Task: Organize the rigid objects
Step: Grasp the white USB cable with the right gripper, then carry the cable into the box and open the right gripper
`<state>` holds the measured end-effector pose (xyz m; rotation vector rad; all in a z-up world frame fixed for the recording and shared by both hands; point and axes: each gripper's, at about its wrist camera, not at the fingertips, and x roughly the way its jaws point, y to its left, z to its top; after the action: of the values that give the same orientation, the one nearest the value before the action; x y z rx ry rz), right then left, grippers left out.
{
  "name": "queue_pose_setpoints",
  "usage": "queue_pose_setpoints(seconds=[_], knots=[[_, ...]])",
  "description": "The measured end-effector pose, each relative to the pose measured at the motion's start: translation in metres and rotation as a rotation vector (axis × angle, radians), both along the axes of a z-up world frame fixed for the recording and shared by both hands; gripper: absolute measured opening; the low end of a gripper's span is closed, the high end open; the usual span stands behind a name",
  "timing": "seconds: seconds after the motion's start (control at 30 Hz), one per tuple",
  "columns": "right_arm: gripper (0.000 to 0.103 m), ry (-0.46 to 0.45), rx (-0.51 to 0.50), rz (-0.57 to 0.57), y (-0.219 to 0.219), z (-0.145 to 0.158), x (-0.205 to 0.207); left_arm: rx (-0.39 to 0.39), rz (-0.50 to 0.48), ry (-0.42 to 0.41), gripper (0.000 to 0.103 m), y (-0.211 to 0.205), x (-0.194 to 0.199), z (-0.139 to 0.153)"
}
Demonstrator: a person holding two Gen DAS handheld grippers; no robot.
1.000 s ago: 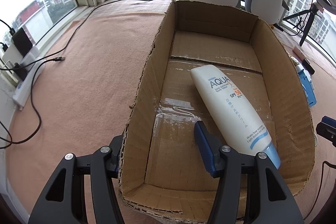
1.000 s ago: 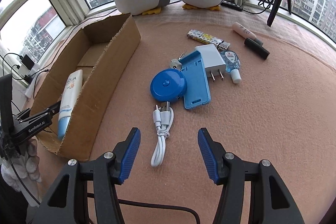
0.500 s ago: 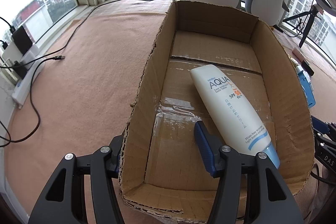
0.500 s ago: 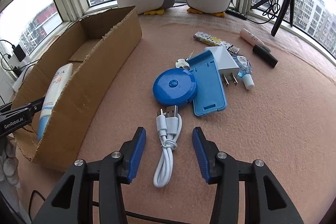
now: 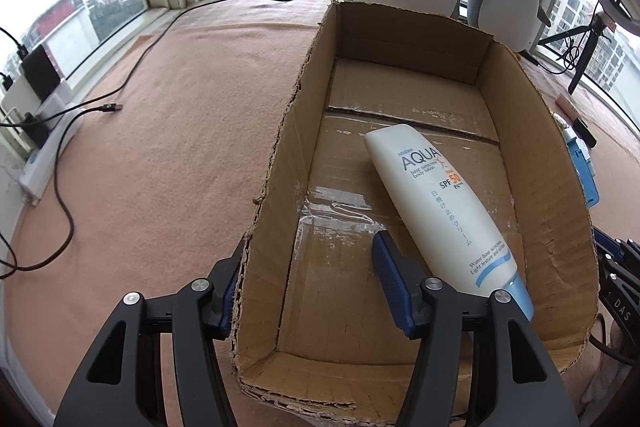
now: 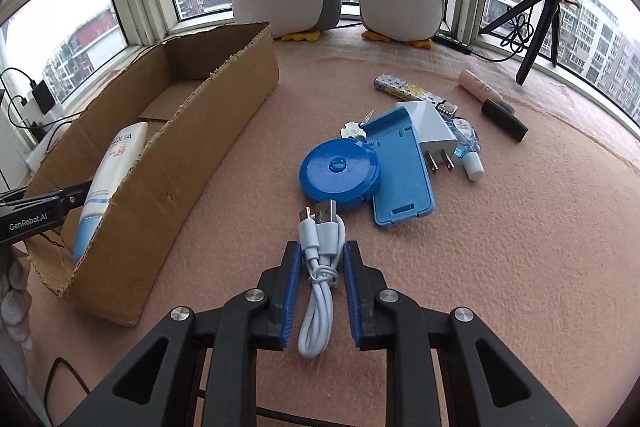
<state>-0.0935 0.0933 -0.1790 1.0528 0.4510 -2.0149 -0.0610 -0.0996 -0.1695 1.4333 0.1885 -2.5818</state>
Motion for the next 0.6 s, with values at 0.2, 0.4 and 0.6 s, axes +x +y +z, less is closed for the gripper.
queue_pose_setpoints(seconds=[0.2,0.4,0.6], knots=[[0.018,0.021,-0.034,0.005,0.003,0.02,0.0,0.0,0.0,0.0,0.059,0.0,0.0,0.0],[0.018,0.037,-0.077,0.015,0.002,0.038,0.002,0.001,-0.001,0.0,0.059,0.001,0.0,0.001],[0.018,0.052,-0.15,0.059,-0.009,0.071,0.01,0.001,0.0,0.001,0.059,0.0,0.0,0.0]])
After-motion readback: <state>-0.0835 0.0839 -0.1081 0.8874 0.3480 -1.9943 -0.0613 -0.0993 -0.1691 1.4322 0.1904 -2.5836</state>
